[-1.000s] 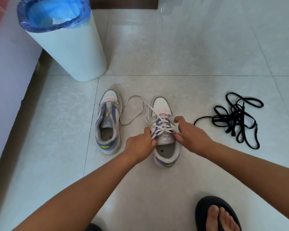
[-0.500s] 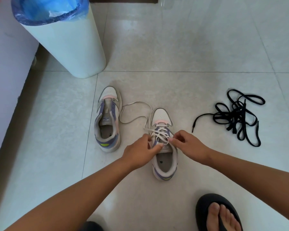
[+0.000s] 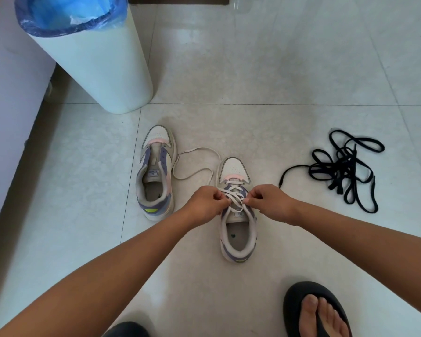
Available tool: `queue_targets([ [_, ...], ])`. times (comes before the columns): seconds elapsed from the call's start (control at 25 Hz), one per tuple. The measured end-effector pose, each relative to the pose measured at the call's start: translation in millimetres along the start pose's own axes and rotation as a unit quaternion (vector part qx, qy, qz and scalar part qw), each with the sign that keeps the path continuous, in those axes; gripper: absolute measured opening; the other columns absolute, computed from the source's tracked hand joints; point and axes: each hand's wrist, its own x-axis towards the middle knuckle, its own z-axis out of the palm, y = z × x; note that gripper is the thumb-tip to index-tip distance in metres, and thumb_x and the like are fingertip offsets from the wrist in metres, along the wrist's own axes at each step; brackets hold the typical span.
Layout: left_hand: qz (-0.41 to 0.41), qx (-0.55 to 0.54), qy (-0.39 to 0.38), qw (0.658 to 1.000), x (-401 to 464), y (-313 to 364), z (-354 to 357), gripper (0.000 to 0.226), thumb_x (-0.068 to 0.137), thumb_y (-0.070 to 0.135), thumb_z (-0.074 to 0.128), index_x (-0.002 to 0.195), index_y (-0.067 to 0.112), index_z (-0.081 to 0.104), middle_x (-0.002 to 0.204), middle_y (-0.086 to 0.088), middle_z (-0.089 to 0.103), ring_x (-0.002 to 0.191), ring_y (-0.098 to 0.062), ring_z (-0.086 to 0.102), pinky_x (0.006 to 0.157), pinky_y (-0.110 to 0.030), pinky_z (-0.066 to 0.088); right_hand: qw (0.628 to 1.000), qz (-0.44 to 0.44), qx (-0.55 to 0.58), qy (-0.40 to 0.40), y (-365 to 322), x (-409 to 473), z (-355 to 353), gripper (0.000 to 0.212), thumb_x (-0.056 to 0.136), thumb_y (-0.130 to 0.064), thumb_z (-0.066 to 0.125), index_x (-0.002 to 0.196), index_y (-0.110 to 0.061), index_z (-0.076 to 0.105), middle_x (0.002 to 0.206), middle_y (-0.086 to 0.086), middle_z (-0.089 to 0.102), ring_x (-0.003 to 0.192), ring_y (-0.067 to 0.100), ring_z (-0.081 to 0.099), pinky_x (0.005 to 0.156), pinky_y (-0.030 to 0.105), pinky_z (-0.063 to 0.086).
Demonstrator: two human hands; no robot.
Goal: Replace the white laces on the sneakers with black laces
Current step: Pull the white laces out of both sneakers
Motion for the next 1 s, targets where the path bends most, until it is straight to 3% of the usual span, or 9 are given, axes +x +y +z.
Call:
queue_targets([
  [0.24, 0.038, 0.143, 0.020, 0.989, 2, -1, -6, 0.020, 0.092, 0.026, 0.054, 0.080, 0.012, 0.061, 0.088, -0.009, 0.066, 0.090, -0.028, 0.062, 0.075, -0.037, 0.047, 0.968, -0.099, -0.231, 0.025, -6, -1, -2, 0.013, 0.097, -0.022, 0.048, 0.087, -0.014, 0.052, 0.094, 0.003, 0.048, 0.086, 0.021, 0.050, 0.073, 0.030, 0.040],
  [0.4, 0.173, 0.527, 0.085, 0.828, -1, 2, -3, 0.020, 0.096, 0.017, 0.040, 0.112, 0.009, 0.050, 0.113, -0.008, 0.055, 0.101, -0.027, 0.056, 0.076, -0.033, 0.035, 0.787, -0.247, -0.545, 0.151, 14, 5, -2, 0.031, 0.055, -0.014, 0.083, 0.076, -0.007, 0.062, 0.074, 0.010, 0.056, 0.059, 0.025, 0.054, 0.051, 0.032, 0.040],
  [0.48, 0.156, 0.521, 0.079, 0.835, 1, -1, 0, 0.019, 0.096, 0.016, 0.039, 0.112, 0.012, 0.047, 0.113, -0.007, 0.056, 0.100, -0.027, 0.057, 0.074, -0.033, 0.035, 0.729, -0.301, -0.590, 0.173, 16, 7, -4, 0.029, 0.051, -0.008, 0.080, 0.073, -0.008, 0.061, 0.070, 0.009, 0.055, 0.056, 0.024, 0.051, 0.051, 0.031, 0.039],
  [0.52, 0.109, 0.424, 0.078, 0.896, 1, -1, -2, 0.015, 0.097, 0.022, 0.041, 0.106, 0.014, 0.049, 0.108, -0.006, 0.058, 0.095, -0.026, 0.058, 0.072, -0.031, 0.035, 0.740, -0.302, -0.573, 0.184, 16, 7, -3, 0.029, 0.056, -0.011, 0.080, 0.077, -0.008, 0.061, 0.074, 0.008, 0.055, 0.059, 0.024, 0.053, 0.053, 0.032, 0.040],
  [0.6, -0.040, 0.152, 0.022, 0.987, 0, 3, -4, 0.021, 0.095, 0.033, 0.044, 0.086, 0.015, 0.050, 0.088, -0.004, 0.060, 0.077, -0.023, 0.059, 0.065, -0.030, 0.040, 0.889, -0.168, -0.389, 0.173, 3, 2, 0, 0.021, 0.082, -0.029, 0.067, 0.085, -0.011, 0.056, 0.085, 0.005, 0.055, 0.073, 0.023, 0.055, 0.062, 0.033, 0.041],
  [0.68, -0.147, -0.029, -0.067, 0.986, -4, 10, -2, 0.031, 0.096, 0.035, 0.041, 0.074, 0.014, 0.049, 0.072, -0.003, 0.055, 0.060, -0.018, 0.056, 0.057, -0.025, 0.039, 0.993, 0.044, -0.097, 0.056, -10, -5, 4, 0.031, 0.095, -0.038, 0.048, 0.079, -0.012, 0.051, 0.080, 0.004, 0.053, 0.071, 0.019, 0.050, 0.060, 0.030, 0.039],
  [0.76, -0.151, -0.074, -0.090, 0.982, -4, 12, 1, 0.030, 0.097, 0.027, 0.039, 0.071, 0.014, 0.047, 0.067, -0.003, 0.051, 0.055, -0.015, 0.054, 0.053, -0.022, 0.035, 0.996, 0.071, 0.049, 0.021, -8, -2, 5, 0.029, 0.096, -0.032, 0.047, 0.077, -0.010, 0.049, 0.077, 0.005, 0.053, 0.069, 0.019, 0.048, 0.058, 0.026, 0.039],
  [0.84, -0.085, 0.035, -0.048, 0.995, -1, 8, -2, 0.027, 0.096, 0.021, 0.040, 0.071, 0.014, 0.047, 0.070, -0.004, 0.052, 0.062, -0.020, 0.057, 0.055, -0.024, 0.035, 0.995, 0.013, -0.096, 0.028, -5, 3, -2, 0.026, 0.097, -0.026, 0.045, 0.074, -0.013, 0.046, 0.077, 0.002, 0.051, 0.076, 0.022, 0.050, 0.059, 0.028, 0.036],
  [1.0, 0.059, 0.527, 0.069, 0.845, 1, -3, -8, 0.023, 0.098, 0.025, 0.038, 0.109, 0.011, 0.053, 0.110, -0.009, 0.058, 0.101, -0.030, 0.058, 0.073, -0.032, 0.037, 0.779, -0.216, -0.561, 0.177, 6, 5, -5, 0.027, 0.064, -0.014, 0.079, 0.079, -0.008, 0.057, 0.076, 0.009, 0.058, 0.065, 0.029, 0.058, 0.052, 0.030, 0.034],
])
